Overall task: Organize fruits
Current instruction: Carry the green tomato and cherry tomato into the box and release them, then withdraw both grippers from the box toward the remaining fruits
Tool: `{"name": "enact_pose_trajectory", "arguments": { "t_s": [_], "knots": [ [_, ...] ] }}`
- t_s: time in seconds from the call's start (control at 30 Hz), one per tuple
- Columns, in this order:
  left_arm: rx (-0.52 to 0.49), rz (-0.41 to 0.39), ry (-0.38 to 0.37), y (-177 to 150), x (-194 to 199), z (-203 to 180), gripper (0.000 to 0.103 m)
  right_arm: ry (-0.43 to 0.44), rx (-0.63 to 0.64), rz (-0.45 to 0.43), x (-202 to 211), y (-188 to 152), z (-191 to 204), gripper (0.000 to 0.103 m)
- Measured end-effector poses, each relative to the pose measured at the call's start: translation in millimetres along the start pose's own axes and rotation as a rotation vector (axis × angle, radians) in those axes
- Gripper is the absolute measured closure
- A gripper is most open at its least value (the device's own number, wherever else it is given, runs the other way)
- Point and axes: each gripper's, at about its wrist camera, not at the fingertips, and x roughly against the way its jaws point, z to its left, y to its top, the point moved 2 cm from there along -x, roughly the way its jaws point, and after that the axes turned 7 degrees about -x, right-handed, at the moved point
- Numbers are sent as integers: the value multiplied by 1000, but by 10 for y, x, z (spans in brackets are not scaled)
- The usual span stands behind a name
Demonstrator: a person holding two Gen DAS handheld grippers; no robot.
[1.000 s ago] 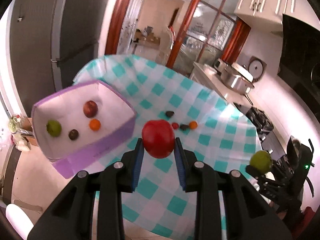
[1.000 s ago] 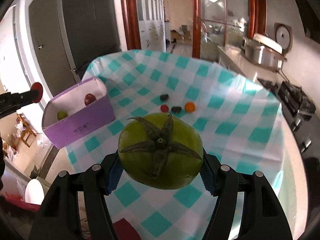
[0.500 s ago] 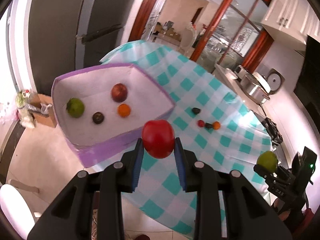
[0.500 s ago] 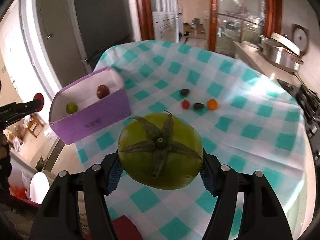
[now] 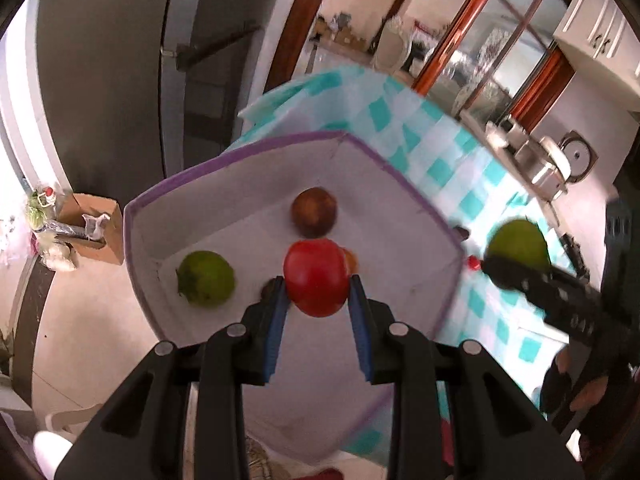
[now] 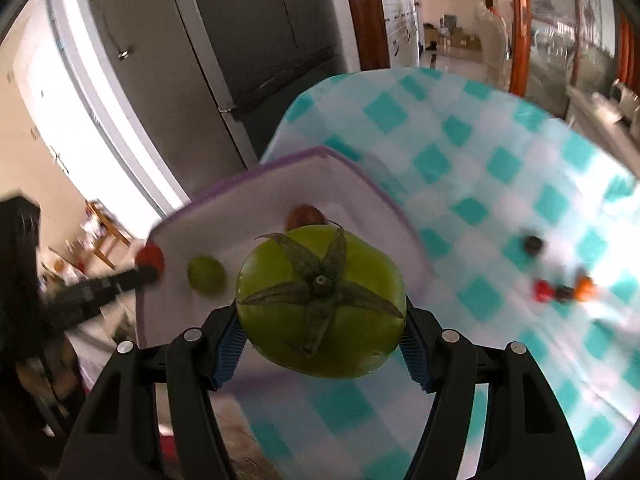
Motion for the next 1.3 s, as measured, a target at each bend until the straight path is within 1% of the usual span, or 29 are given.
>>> {"name": "enact_pose_trajectory", "arguments": {
  "t_s": [0.07, 0.1, 0.2, 0.23, 0.3, 0.4, 0.43, 0.5, 0.57, 0.63, 0.73, 0.8, 0.87, 0.93, 0.97, 1.0, 1.03, 1.1, 1.13, 1.2, 1.23, 1.27, 1.3],
  "knots": [
    [-20, 41, -7, 63, -134, 110, 72, -21, 8, 37, -252, 85, 106, 38],
    [-33, 67, -9, 82, -213, 153, 72, -47, 11, 77, -430, 118, 153, 38],
    [-76, 183, -16, 74, -511, 268, 72, -117, 21, 199, -795, 99, 202, 38],
    [-93, 219, -24, 60, -615, 297, 72, -147, 48, 254, -942, 71, 233, 38],
    [-115, 255, -29, 61, -748, 314, 72, -194, 107, 336, -1146, 8, 271, 38],
    [-137, 300, -43, 124, -918, 289, 72, -194, 133, 458, -1300, -95, 278, 38],
    [-143, 312, -45, 174, -988, 276, 72, -195, 147, 507, -1356, -156, 285, 38],
    [-170, 342, -35, 291, -1144, 250, 72, -208, 181, 575, -1456, -272, 309, 38],
    [-190, 371, -24, 386, -1310, 240, 72, -229, 218, 628, -1568, -365, 332, 38],
    [-202, 423, 0, 440, -1512, 259, 72, -240, 217, 666, -1662, -396, 329, 38],
    [-184, 501, 26, 460, -1753, 340, 72, -260, 208, 699, -1749, -404, 299, 37],
    [-181, 540, 46, 442, -1852, 385, 71, -266, 194, 708, -1791, -406, 269, 37],
    [-179, 559, 43, 426, -1903, 382, 71, -265, 173, 709, -1800, -409, 232, 37],
    [-175, 575, 57, 406, -1946, 398, 70, -255, 163, 688, -1798, -366, 220, 36],
    [-175, 576, 63, 403, -1950, 402, 70, -240, 156, 667, -1784, -324, 229, 29],
    [-177, 575, 72, 408, -1952, 402, 66, -224, 147, 639, -1745, -285, 234, 25],
    [-172, 569, 82, 417, -1947, 408, 56, -214, 142, 624, -1717, -265, 233, 25],
    [-163, 550, 108, 440, -1917, 424, 45, -198, 147, 585, -1621, -226, 228, 25],
    [-150, 528, 115, 462, -1880, 435, 42, -190, 155, 563, -1565, -204, 238, 25],
    [-115, 479, 108, 504, -1781, 450, 35, -130, 157, 454, -1327, -107, 227, 25],
    [-89, 427, 116, 546, -1687, 453, 33, -63, 133, 357, -1103, -24, 186, 25],
    [-65, 368, 126, 589, -1582, 450, 32, -14, 107, 284, -926, 48, 124, 25],
    [-41, 295, 145, 636, -1447, 434, 28, 33, 74, 207, -732, 119, 39, 24]
  ]
}}
